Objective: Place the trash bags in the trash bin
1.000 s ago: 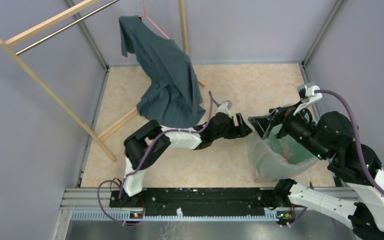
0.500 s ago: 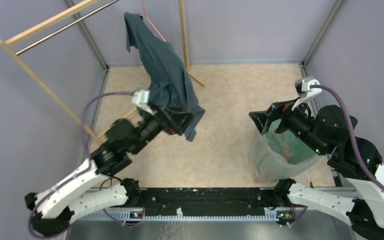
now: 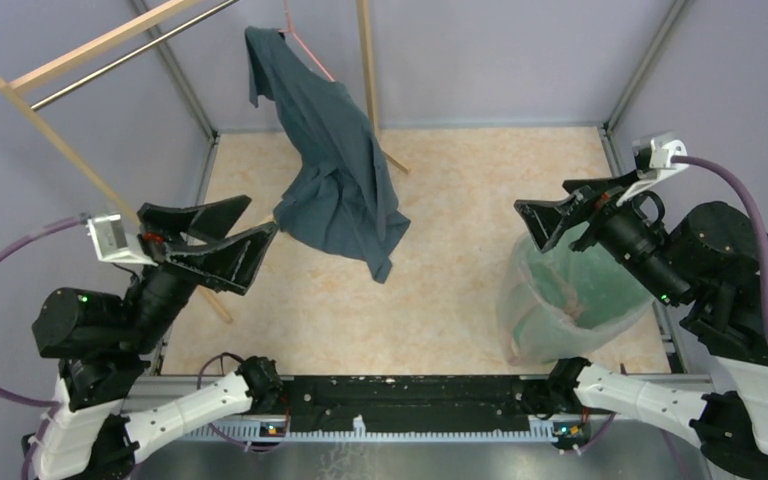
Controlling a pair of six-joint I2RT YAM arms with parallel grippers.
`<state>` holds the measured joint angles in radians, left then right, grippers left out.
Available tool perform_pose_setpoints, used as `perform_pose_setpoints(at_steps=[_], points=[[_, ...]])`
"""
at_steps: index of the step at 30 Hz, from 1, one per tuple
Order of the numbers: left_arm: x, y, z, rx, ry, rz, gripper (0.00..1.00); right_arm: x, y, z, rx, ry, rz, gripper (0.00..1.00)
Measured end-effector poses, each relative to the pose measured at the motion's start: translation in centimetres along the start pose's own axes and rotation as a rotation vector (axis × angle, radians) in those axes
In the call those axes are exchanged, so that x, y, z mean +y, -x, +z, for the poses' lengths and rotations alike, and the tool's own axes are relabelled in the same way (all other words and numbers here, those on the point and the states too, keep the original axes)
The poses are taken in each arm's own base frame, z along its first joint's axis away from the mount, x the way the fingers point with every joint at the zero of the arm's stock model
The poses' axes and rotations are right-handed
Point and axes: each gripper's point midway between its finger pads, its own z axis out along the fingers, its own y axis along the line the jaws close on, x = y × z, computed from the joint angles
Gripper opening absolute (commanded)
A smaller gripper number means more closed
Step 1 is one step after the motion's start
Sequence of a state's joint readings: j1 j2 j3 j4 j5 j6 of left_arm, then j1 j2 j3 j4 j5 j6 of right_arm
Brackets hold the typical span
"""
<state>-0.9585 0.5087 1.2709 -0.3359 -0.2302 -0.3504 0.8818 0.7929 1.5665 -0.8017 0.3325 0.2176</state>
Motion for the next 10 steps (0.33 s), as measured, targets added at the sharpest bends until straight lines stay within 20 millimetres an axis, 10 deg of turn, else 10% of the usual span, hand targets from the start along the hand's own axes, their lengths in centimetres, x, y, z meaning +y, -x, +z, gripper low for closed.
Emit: perform_pose_setpoints(at_steps=[10], points=[[0.97,0.63,-0.56,-0.001,0.037,0.094,0.99,-0.58,0.85,-0.01,-0.036,-0.037,0.021,0.99]])
